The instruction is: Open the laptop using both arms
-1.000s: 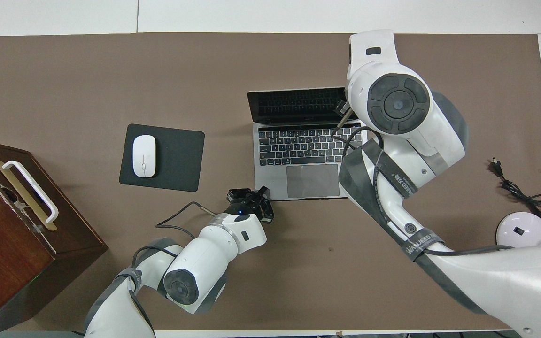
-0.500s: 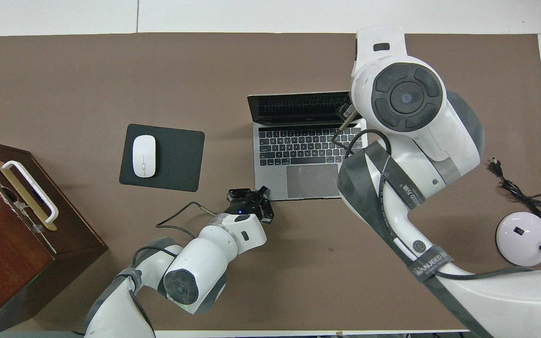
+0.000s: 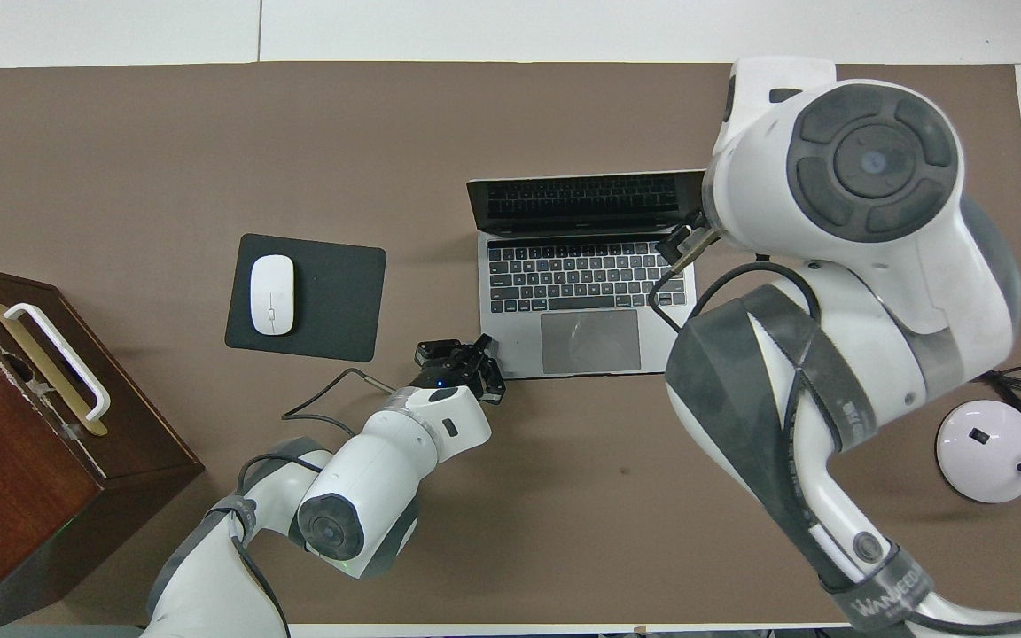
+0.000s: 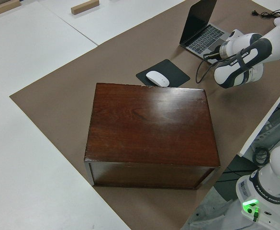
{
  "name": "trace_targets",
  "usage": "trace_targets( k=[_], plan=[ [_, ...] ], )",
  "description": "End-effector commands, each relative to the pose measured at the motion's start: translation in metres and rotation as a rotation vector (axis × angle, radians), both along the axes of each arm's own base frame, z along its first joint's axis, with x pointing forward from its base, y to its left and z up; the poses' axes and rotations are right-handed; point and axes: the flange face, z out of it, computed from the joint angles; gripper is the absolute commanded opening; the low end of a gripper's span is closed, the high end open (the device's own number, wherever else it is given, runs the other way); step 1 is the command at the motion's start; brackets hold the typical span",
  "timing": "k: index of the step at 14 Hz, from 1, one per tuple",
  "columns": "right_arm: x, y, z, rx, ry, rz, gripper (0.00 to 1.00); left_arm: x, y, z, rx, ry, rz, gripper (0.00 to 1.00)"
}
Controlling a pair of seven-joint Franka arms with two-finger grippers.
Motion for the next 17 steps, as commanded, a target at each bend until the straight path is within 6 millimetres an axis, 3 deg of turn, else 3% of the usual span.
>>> trace_targets(
  k=[1,4,7,9,11,13,15,17],
  plan=[
    [-0.014,-0.028,0.018,0.039,0.064,-0.066,1.0,0.006,0.0,0.018,-0.027,-0.027,0.02,0.0],
    [-0.03,-0.059,0.035,0.076,0.138,-0.179,1.0,0.004,0.002,0.04,-0.066,-0.037,0.047,0.0],
    [-0.044,-0.067,0.042,0.081,0.175,-0.314,1.0,0.001,0.003,0.064,-0.044,0.014,0.042,0.0],
    [-0.056,-0.071,0.038,0.084,0.201,-0.358,1.0,0.006,0.011,0.1,-0.02,0.068,0.048,0.0],
    [-0.058,-0.075,0.035,0.12,0.218,-0.418,1.0,0.007,0.016,0.123,-0.006,0.099,0.048,0.0],
    [-0.049,-0.107,0.041,0.174,0.218,-0.478,1.0,0.013,0.023,0.151,0.015,0.146,0.055,0.0],
    [-0.05,-0.153,0.056,0.287,0.226,-0.572,1.0,0.02,0.033,0.196,0.046,0.206,0.056,0.0],
    [-0.053,-0.173,0.059,0.285,0.232,-0.612,1.0,0.026,0.042,0.236,0.067,0.25,0.059,0.0]
  ],
)
